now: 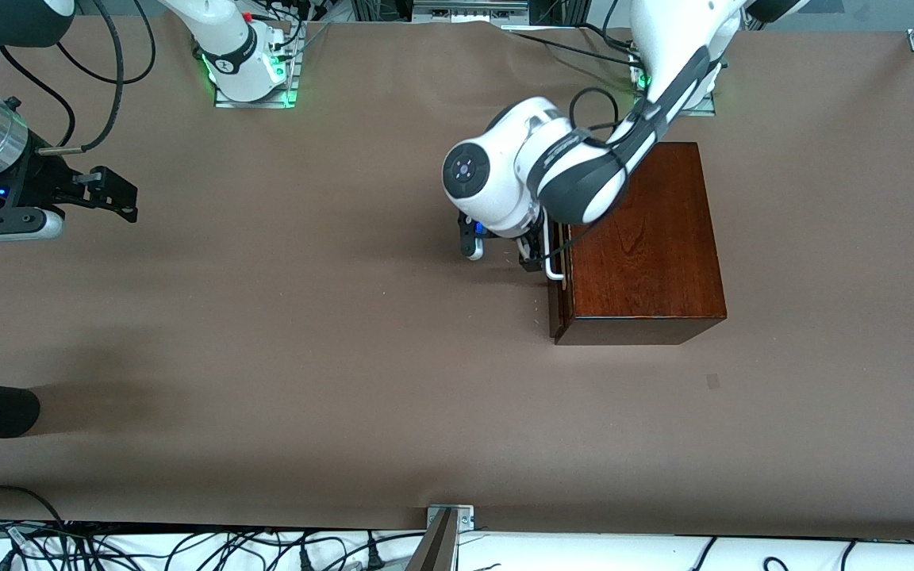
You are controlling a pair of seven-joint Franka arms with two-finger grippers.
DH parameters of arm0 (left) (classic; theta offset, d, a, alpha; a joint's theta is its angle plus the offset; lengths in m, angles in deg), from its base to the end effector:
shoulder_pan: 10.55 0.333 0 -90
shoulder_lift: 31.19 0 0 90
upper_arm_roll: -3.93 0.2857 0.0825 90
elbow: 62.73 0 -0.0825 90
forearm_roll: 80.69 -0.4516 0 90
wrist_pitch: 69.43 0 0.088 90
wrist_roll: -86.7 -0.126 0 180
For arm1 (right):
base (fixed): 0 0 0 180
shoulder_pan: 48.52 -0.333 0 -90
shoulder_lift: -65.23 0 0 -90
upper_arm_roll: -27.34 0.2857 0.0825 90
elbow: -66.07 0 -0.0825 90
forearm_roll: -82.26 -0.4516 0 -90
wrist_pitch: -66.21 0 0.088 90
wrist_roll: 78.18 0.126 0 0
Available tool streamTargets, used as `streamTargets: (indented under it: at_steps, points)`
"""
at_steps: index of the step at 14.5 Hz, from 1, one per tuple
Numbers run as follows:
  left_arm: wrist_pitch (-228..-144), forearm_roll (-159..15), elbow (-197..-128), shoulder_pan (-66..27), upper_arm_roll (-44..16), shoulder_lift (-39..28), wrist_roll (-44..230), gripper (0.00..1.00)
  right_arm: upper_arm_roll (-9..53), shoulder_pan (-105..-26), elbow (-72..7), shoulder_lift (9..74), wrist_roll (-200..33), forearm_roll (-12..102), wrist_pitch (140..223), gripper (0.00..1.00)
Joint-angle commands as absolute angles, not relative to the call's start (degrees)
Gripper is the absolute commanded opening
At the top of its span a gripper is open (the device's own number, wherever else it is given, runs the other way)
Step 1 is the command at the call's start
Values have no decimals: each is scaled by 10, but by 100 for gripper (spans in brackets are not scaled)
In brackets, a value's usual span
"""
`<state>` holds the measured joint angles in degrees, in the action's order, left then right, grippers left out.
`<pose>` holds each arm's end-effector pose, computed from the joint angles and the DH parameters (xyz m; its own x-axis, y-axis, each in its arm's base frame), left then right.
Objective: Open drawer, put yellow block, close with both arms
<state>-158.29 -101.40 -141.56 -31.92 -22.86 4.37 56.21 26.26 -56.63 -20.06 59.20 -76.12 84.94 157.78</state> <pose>0.5372 -0.4653 0.2886 0.1263 -0.9260 -0.3559 -0.9754 -0.1812 0.1253 0.6489 0.0747 0.5471 0.9961 0.0880 -0.0086 0.0883 -0.9949 0.0490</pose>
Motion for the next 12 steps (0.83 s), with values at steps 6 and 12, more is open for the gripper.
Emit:
streamTargets:
  at_steps: [6, 12]
  points:
    - [-1570, -981, -1417, -212, -219, -92, 829, 100, 268, -563, -194, 595, -762, 838, 1576, 100]
    - [-1612, -955, -1325, -119, -180, -116, 855, 100, 266, -563, -194, 598, -762, 809, 1597, 100]
